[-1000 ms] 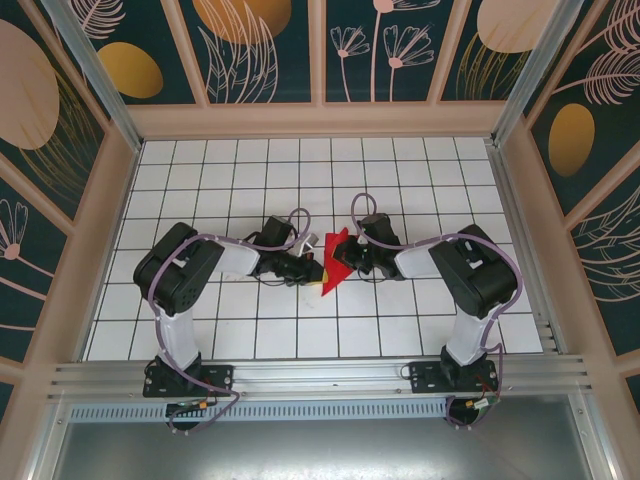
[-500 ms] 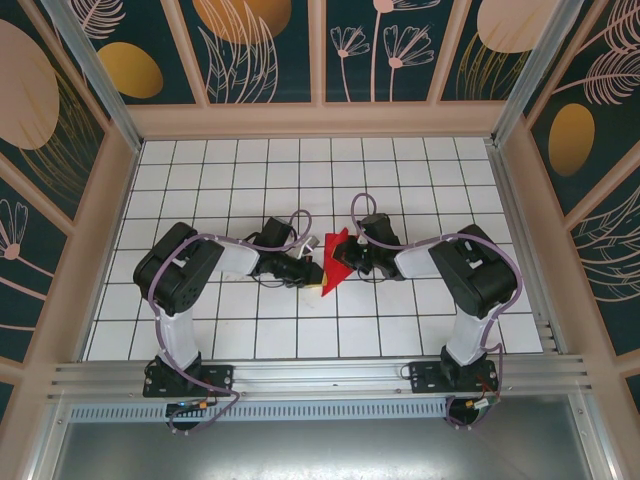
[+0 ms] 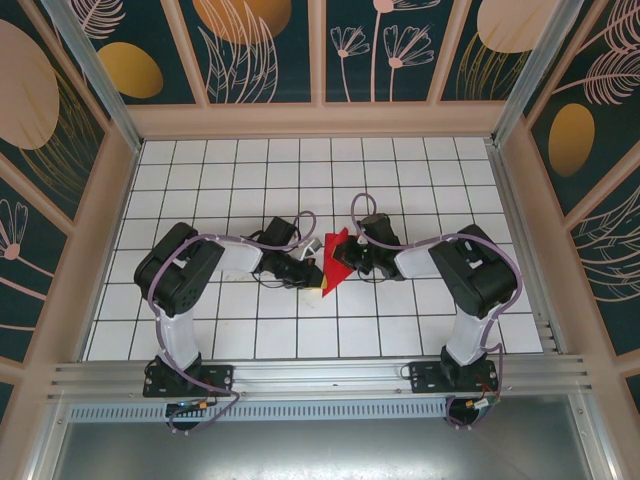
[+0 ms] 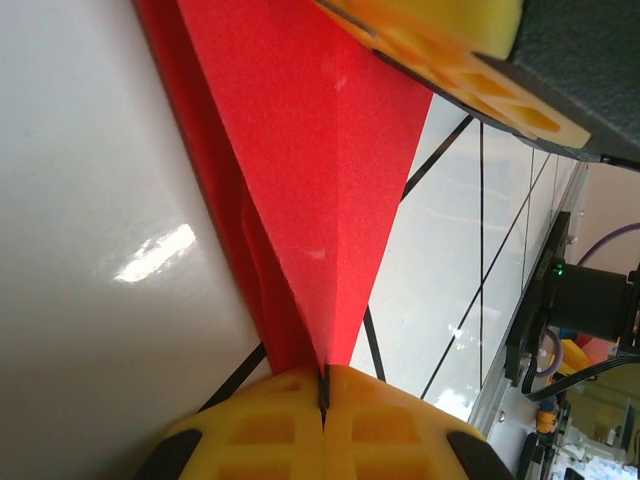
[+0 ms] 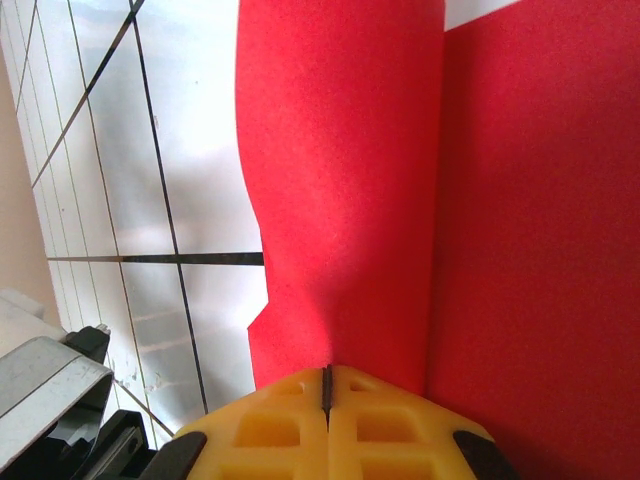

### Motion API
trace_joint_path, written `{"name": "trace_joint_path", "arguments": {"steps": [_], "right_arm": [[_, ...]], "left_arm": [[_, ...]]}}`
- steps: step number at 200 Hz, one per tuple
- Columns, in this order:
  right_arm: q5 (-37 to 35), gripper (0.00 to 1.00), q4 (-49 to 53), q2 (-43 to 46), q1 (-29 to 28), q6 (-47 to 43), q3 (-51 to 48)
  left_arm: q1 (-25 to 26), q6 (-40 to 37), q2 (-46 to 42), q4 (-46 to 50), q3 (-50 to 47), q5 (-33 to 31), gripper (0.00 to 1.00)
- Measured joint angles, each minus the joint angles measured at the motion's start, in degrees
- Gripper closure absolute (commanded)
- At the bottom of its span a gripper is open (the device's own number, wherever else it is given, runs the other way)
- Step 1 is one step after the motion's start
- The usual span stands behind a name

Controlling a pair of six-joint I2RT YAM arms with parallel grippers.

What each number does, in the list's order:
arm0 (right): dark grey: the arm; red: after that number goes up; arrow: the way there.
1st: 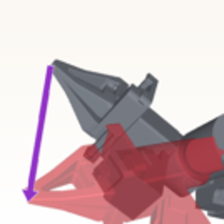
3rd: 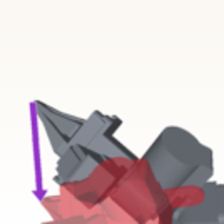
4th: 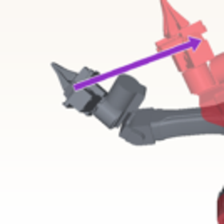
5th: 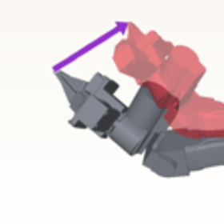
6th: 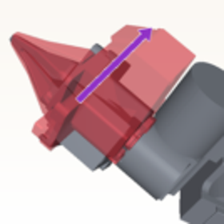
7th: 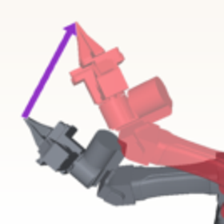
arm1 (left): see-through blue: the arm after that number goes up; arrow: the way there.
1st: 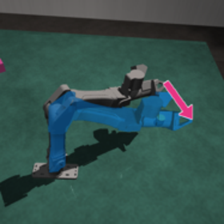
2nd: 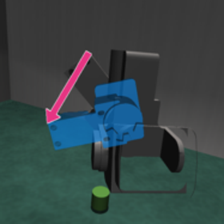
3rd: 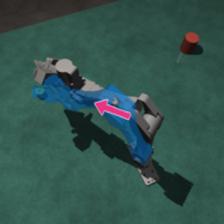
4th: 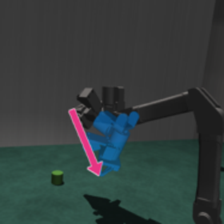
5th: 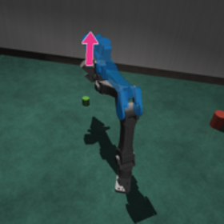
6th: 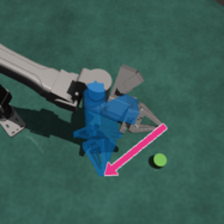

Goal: Fold a paper plane with a square sheet of paper (pick it up from the middle)
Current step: Fourth fold the wing at the center of the table.

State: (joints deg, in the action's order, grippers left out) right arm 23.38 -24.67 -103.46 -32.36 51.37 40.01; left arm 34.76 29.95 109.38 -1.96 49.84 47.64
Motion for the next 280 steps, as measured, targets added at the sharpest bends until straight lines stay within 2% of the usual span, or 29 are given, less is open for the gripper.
{"name": "trace_joint_path", "arguments": {"steps": [31, 58, 93, 111, 140, 174, 204, 280], "right_arm": [[0.02, 0.96, 0.02, 0.00, -0.02, 0.00, 0.00], [-0.02, 0.96, 0.02, 0.00, -0.07, 0.00, -0.04], [0.00, 0.97, -0.04, -0.04, -0.07, 0.00, -0.04], [0.00, 0.97, -0.31, -0.07, -0.07, 0.02, -0.17], [0.00, 0.97, -0.63, -0.09, -0.07, 0.02, -0.31], [0.00, 0.97, -0.66, -0.11, -0.07, 0.02, -0.33], [0.00, 0.97, -0.87, -0.11, -0.07, 0.02, -0.44], [0.00, 0.97, -1.03, -0.11, -0.07, 0.02, -0.52]], "left_arm": [[0.31, -0.42, -0.87, -0.20, -0.74, -1.25, 0.86], [0.85, -0.35, -4.17, -0.37, -4.02, -2.08, 0.83], [1.20, 1.36, -9.75, 4.11, -8.55, -5.31, 0.91], [1.27, 3.74, -12.31, 5.49, -9.18, -7.17, 0.91], [1.27, 8.87, -14.88, 2.27, -7.63, -8.07, 0.88], [1.27, 13.94, -14.32, -5.20, -2.67, -7.63, 0.83], [1.27, 16.20, -9.90, -10.97, -0.66, -6.05, 0.82], [1.36, 16.76, -2.51, -11.47, -0.52, -3.96, 0.79]]}}
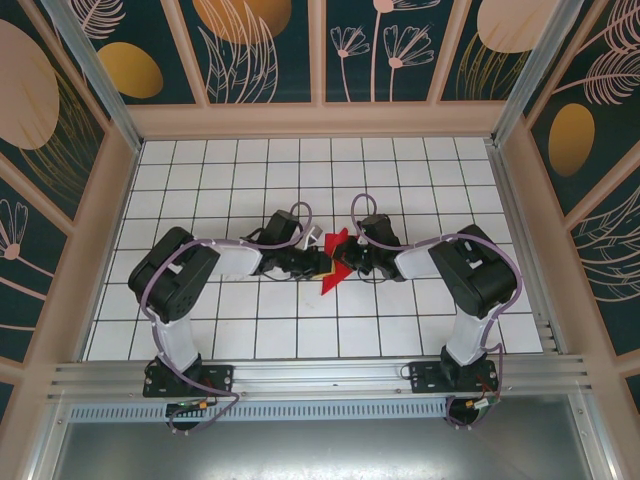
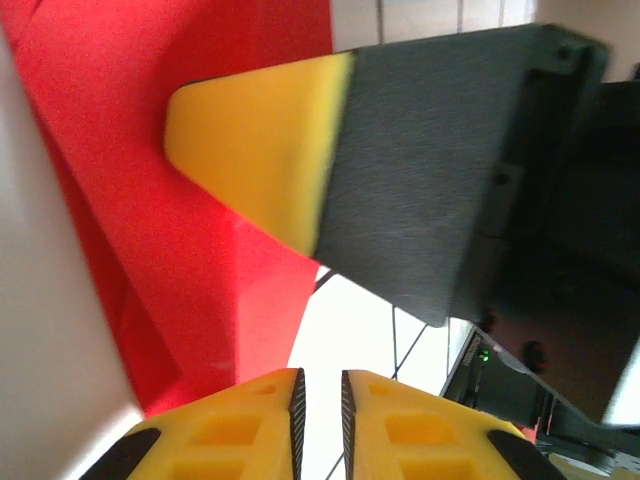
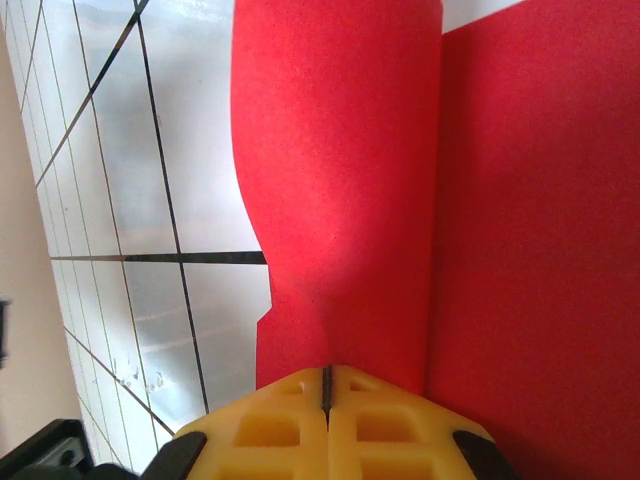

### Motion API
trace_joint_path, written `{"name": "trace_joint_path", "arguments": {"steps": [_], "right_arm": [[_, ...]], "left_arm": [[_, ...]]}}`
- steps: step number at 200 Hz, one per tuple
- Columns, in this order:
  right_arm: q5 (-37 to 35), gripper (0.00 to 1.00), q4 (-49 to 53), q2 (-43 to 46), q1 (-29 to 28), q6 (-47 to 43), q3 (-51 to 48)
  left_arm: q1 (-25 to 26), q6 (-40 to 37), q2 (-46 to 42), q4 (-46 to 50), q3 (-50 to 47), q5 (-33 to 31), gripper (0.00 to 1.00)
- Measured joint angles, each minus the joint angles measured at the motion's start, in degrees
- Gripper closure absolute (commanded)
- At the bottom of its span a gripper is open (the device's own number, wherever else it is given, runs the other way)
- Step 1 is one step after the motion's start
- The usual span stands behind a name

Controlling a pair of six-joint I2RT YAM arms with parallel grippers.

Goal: Fold a paper plane with a square sheet of paper (pick it up from the middle)
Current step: Fourth fold the wing at the center of the table.

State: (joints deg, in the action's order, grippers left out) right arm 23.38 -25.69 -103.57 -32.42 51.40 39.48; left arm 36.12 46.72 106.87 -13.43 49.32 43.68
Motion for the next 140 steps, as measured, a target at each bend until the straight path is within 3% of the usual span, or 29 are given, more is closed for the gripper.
{"name": "trace_joint_path", "arguments": {"steps": [91, 140], "right_arm": [[0.00, 0.97, -0.04, -0.09, 0.00, 0.00, 0.00], [0.00, 0.97, -0.04, -0.09, 0.00, 0.00, 0.00]], "left_arm": [[0.02, -8.55, 2.25, 6.16, 1.16, -0.81, 0.81], [0.22, -10.73, -0.61, 11.61, 1.27, -2.64, 0.79]]}}
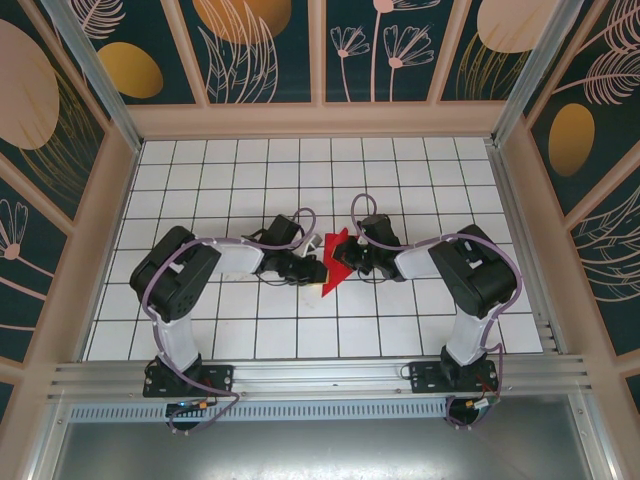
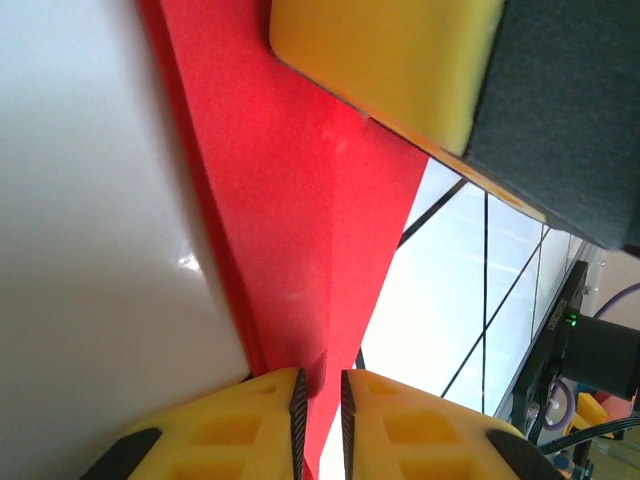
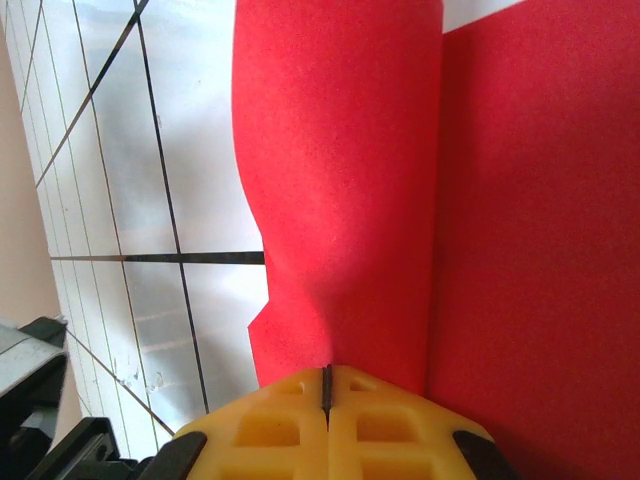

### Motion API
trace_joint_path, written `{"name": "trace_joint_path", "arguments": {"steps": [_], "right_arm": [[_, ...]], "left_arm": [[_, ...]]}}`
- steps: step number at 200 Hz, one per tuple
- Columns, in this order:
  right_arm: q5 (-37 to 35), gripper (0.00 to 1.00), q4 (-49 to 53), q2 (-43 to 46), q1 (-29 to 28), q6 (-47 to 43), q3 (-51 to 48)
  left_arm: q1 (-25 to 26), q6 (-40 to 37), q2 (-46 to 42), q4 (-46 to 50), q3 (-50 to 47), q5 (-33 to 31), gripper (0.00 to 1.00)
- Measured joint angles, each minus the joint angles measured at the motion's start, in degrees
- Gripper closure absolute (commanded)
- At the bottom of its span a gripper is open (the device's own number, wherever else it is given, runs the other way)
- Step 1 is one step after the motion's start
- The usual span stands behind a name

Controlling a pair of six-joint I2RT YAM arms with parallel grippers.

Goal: Fold a paper plane with a square sheet of paper (pick it up from the middle)
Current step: Fourth fold the wing at the center of the table.

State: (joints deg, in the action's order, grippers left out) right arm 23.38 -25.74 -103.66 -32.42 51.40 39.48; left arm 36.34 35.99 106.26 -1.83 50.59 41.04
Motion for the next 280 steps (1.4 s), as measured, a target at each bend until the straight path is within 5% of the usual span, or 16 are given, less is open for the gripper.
{"name": "trace_joint_path", "arguments": {"steps": [77, 153, 280], "right_arm": [[0.00, 0.97, -0.02, 0.00, 0.00, 0.00, 0.00], [0.00, 0.97, -0.02, -0.02, 0.00, 0.00, 0.00], [0.04, 0.97, -0.20, -0.11, 0.02, 0.00, -0.02]], "left_arm": [[1.46, 0.76, -4.20, -0.61, 0.02, 1.77, 0.78], [2.47, 1.01, 0.66, -1.22, -0.66, 1.70, 0.82], [2.19, 1.70, -1.18, -12.55, -8.50, 2.40, 0.84]]}}
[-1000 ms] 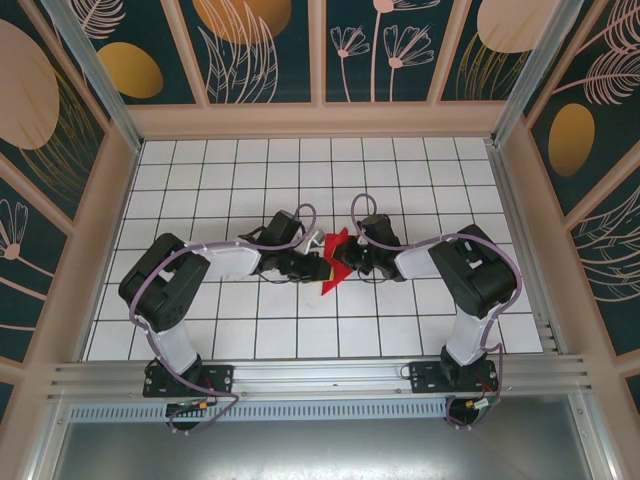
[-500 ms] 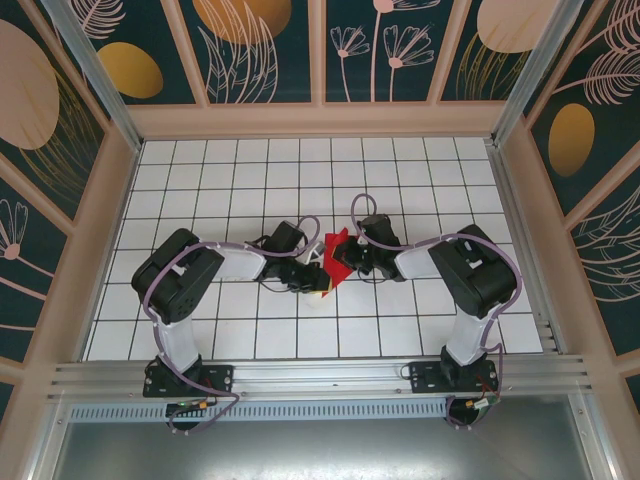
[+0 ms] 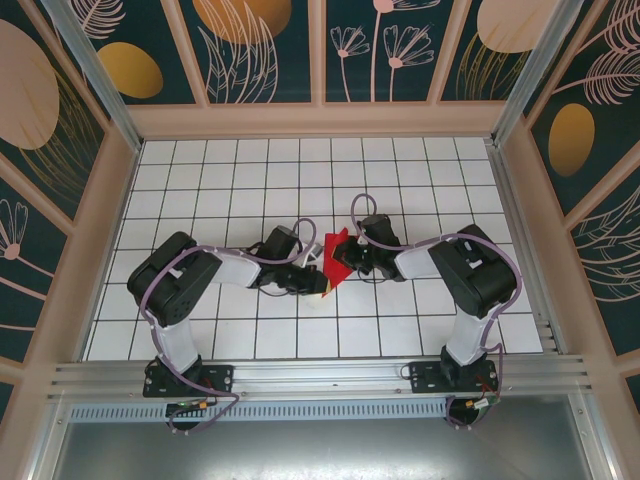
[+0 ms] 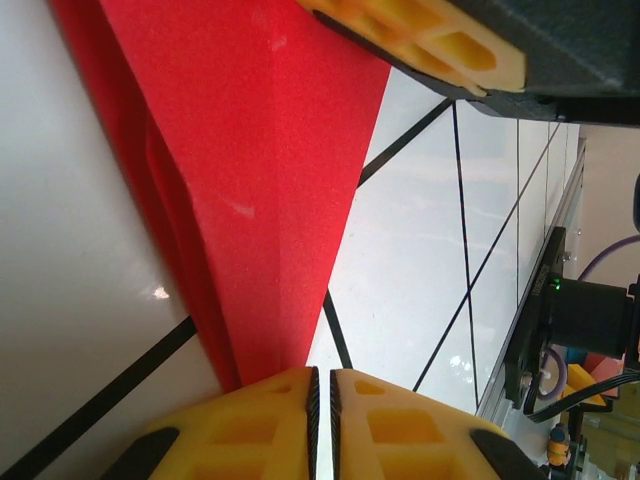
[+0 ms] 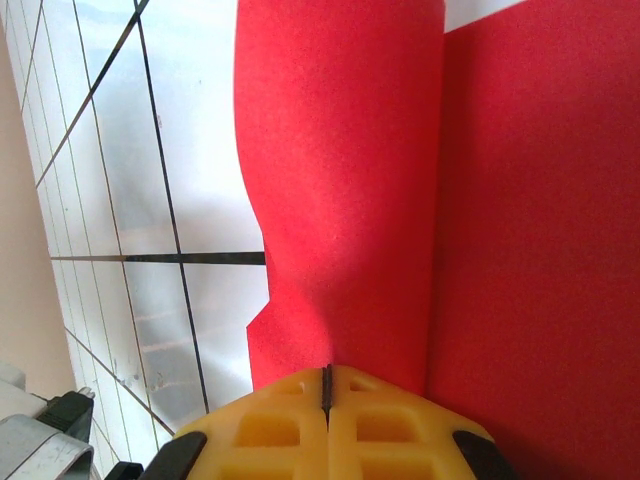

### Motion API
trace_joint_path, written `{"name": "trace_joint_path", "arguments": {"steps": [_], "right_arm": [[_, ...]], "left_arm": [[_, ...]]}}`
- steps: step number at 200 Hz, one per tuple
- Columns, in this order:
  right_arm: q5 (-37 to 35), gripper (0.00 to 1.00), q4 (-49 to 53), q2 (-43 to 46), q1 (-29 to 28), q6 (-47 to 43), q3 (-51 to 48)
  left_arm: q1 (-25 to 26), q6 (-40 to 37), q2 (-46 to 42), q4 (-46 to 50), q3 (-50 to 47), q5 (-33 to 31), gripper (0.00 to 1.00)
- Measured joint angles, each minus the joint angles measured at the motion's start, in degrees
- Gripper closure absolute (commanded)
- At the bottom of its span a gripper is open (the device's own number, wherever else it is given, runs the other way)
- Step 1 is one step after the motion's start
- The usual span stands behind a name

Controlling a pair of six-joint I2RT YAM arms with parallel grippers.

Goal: Fold a paper plane with a square sheet of paper (pick it up from the middle)
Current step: Fourth fold the wing at the center of the table.

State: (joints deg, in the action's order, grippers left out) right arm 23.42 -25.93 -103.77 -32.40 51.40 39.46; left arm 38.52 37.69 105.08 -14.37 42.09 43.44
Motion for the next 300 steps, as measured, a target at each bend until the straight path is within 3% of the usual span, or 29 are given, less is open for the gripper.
{"name": "trace_joint_path", "arguments": {"steps": [111, 158, 207, 300], "right_arm": [[-0.07, 0.97, -0.09, 0.00, -0.17, 0.02, -0.02], [-0.46, 0.97, -0.22, 0.00, -0.24, 0.15, 0.00], [-0.52, 0.97, -0.24, 0.00, -0.33, 0.17, 0.02], [-1.18, 0.94, 3.89, 1.05, -0.26, -1.18, 1.44]], "left_arm": [[0.50, 0.48, -8.17, 13.31, -1.46, -4.74, 0.86], [0.50, 5.95, -9.77, 8.02, 4.04, -7.50, 0.82], [0.50, 10.69, -1.27, 0.13, 6.29, -8.20, 0.82], [0.61, 7.74, 1.53, 0.87, 4.48, -11.15, 0.90]]}}
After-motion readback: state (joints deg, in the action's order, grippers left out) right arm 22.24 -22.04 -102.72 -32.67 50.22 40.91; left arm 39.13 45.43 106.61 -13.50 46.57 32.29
